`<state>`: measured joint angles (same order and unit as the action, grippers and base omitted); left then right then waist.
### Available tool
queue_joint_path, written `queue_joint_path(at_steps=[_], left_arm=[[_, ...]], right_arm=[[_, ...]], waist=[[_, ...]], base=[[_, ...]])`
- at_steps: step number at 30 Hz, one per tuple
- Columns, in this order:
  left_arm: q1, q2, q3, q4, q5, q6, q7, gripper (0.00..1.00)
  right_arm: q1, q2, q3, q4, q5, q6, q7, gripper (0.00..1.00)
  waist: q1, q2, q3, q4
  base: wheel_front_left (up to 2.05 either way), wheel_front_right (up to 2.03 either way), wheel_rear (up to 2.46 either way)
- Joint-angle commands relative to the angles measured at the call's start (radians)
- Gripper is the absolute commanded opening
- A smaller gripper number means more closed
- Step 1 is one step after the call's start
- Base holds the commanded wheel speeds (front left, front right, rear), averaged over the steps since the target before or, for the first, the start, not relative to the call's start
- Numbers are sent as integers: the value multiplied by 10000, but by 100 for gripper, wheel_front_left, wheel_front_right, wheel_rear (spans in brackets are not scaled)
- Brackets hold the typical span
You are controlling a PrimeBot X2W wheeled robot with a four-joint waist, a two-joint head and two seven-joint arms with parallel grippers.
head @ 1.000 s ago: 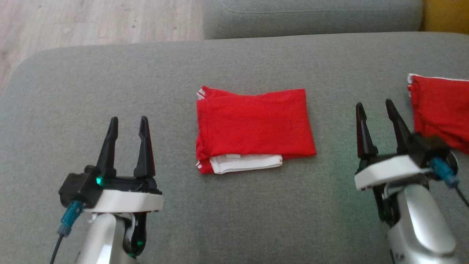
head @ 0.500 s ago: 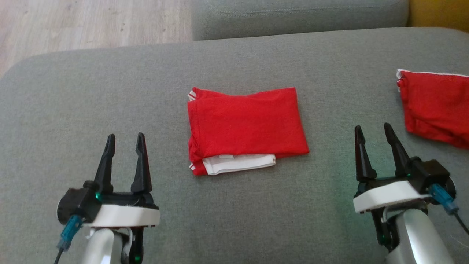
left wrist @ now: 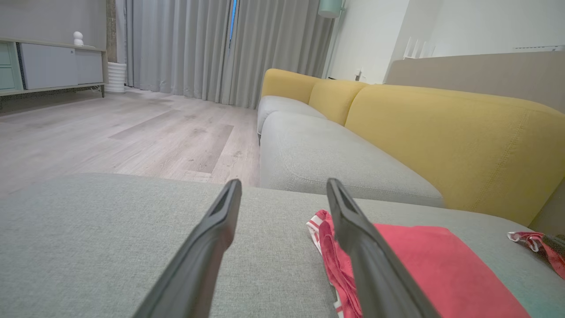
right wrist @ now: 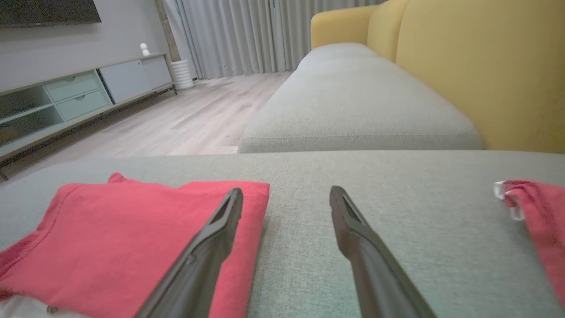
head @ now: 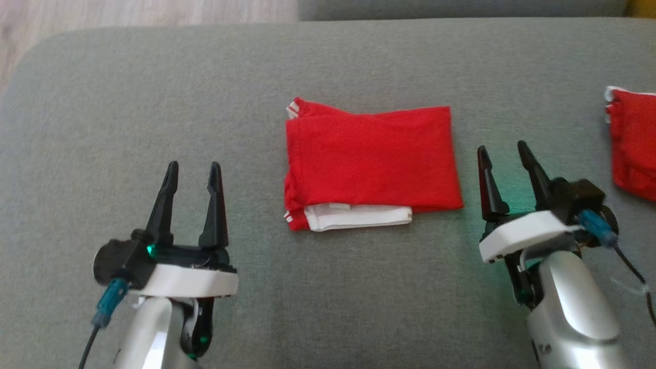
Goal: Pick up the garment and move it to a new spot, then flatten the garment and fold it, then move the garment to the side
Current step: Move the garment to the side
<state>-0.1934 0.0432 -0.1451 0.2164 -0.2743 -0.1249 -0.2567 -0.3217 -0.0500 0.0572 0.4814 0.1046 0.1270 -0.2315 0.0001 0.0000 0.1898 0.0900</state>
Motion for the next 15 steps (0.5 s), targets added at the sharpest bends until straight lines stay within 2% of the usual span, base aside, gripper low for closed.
queue_joint_path(at_steps=[1,9,15], left_arm=[[-477,70,169,-311,-117,-48,-51,100],[-775,70,-175,-232,-268,-47,-51,100],[-845,70,-282,-213,-302,-24,-51,100]], right_arm=[[-415,-4,242,39,32,37,214,100],[-1438,-3,605,2032,947,37,893,100],[-1980,-3,1410,3250,1384,37,1169,100]], waist=[[-1,0,208,223],[-1,0,588,740],[-1,0,706,912]], base=[[0,0,0],[0,0,0],[0,0,0]])
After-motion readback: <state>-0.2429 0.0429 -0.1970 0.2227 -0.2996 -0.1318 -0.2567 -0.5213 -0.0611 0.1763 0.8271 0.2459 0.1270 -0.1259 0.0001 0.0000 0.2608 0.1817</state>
